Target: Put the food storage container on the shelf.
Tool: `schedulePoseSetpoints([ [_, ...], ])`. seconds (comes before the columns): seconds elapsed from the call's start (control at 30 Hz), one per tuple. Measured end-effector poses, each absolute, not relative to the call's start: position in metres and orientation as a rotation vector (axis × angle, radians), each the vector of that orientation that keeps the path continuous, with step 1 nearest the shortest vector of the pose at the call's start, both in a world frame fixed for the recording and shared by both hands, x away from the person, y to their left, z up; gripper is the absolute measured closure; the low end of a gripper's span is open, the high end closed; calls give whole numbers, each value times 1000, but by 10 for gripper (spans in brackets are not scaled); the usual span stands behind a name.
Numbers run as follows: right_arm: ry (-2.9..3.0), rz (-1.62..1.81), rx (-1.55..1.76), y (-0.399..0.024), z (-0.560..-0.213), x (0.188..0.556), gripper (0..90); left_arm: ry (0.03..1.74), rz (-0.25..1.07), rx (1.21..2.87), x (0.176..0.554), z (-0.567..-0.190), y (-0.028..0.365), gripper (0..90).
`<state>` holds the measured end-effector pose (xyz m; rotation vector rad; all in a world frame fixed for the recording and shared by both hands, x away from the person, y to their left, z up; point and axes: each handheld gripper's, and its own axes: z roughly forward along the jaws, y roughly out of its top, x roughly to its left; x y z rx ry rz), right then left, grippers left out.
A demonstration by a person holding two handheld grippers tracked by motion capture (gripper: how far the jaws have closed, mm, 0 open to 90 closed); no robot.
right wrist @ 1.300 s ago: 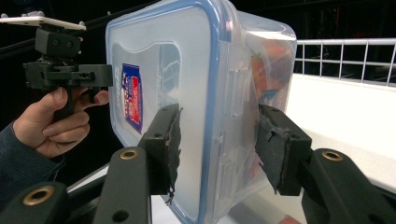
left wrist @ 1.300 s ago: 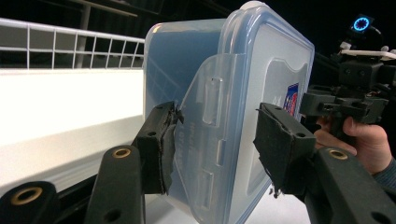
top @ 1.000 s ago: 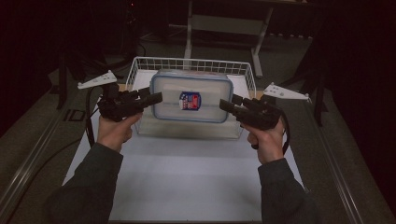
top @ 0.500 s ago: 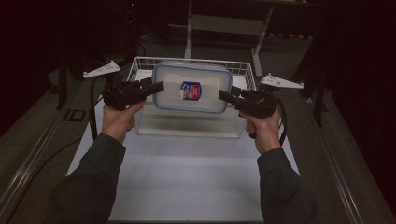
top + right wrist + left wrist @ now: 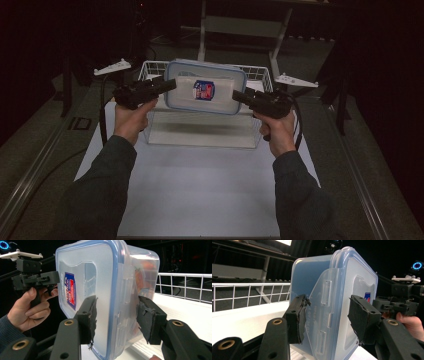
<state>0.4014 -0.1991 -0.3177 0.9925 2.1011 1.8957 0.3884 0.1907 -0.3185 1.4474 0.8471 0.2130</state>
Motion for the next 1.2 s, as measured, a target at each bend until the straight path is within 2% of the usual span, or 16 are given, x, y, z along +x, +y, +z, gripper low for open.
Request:
schedulePoseSetpoints([
  [0.73,2127,1817,1091,-195,-331,423,510,958,199,1466,413,-338,187,483],
  [1.2,2094,1833,1255,-197,-327,437,501,1058,182,1385,421,-338,179,481],
])
